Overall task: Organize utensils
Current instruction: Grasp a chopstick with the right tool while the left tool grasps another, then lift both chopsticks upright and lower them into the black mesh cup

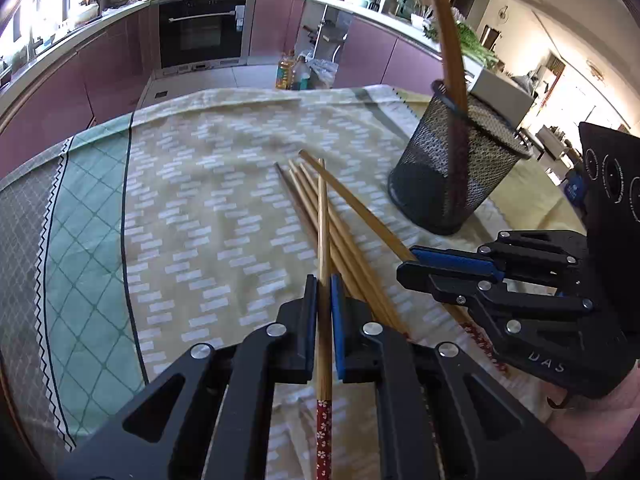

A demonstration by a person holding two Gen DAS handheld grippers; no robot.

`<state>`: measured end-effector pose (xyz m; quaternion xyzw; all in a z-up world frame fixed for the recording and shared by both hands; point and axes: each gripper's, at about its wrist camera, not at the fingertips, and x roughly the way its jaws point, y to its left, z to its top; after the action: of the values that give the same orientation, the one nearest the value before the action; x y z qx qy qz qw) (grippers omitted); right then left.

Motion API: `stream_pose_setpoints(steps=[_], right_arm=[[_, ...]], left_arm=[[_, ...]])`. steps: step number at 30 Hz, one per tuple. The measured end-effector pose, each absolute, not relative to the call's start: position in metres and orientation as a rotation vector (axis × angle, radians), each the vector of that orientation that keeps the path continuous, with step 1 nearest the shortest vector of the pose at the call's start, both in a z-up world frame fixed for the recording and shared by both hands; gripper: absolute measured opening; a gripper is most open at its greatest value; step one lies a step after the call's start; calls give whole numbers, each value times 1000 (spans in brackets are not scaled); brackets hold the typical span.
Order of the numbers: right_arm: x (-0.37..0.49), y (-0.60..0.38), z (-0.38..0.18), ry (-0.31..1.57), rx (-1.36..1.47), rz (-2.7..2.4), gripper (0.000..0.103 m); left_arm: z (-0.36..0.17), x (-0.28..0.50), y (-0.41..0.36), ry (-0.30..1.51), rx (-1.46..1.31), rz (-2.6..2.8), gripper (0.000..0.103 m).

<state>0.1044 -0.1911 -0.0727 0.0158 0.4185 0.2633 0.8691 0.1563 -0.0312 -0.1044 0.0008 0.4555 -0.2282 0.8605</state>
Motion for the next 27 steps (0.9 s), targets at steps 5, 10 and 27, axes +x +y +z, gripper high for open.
stream_pose_setpoints(steps=[5,10,27], right_arm=[[94,-203,-49,808,53,566,6],[84,-219,-23,732,75,558,6],[74,-268,42,527,110,521,6]], left_arm=[[-79,144,-27,902,-29,-520,8],[-47,131,-21,828,-67,-579,8],[38,115,-21,607,-154,-678,7]])
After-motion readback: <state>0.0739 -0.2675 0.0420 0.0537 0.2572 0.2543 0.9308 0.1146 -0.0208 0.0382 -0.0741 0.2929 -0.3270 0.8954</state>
